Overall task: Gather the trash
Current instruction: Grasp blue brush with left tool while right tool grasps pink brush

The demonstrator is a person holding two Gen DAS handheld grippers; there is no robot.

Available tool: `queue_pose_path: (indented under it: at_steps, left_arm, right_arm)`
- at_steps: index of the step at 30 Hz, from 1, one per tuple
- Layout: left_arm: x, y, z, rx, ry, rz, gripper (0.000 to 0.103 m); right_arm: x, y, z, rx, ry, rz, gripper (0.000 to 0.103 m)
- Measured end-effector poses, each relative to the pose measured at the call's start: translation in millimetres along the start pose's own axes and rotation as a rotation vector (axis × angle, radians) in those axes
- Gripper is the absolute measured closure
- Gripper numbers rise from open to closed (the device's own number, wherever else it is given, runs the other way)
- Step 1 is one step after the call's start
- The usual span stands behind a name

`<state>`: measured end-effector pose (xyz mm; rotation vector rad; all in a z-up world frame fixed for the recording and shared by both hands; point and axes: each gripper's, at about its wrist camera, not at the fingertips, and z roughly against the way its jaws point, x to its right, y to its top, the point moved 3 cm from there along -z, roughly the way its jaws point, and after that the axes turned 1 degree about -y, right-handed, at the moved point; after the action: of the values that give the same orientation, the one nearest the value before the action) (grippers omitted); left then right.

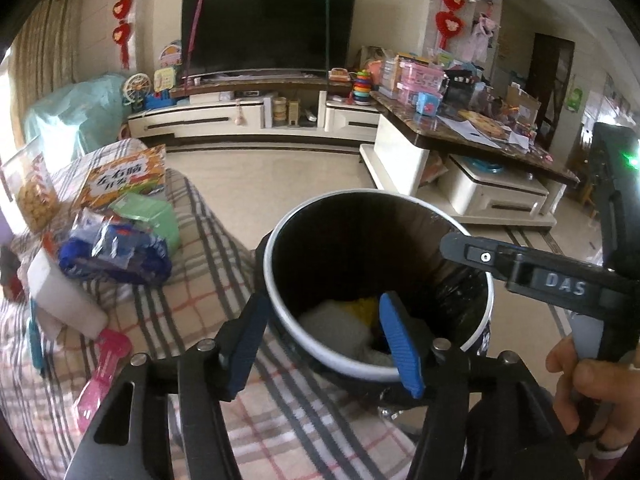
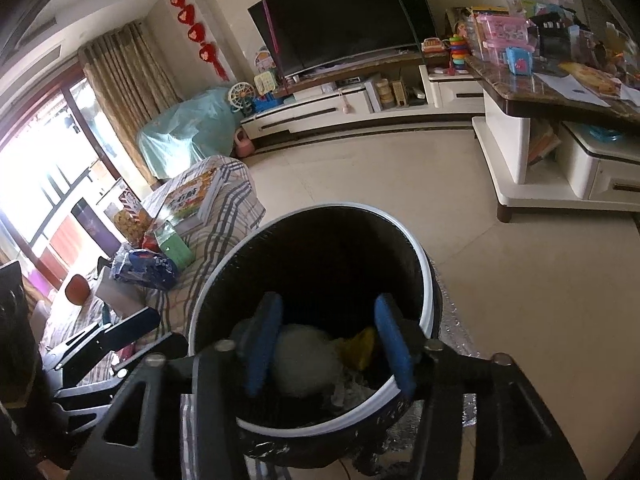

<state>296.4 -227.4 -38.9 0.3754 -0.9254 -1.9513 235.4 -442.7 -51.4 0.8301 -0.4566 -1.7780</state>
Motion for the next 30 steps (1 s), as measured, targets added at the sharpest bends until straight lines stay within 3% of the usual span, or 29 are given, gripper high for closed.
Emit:
queue_pose_path:
  at_steps: [3,15,30]
  left_arm:
    - [-5.3,-6.8,6.7,-0.001,0.01,0.019,0.042]
    - [-42.9,-44.2,48.4,-0.002,0.058,0.12,0.04]
    - [-105.4,-88.2,108.5,0.02,0.177,0.239,0.04]
  right_arm:
    - [-5.4,-2.6,3.2,0.008,0.012,0.002,0.03]
    - [-40.5,-17.4,12.2,0.012,0.059,0.025,0.024]
    - [-119.9,-49.2,-6.8,-0.046,0.175,0.11,0.022]
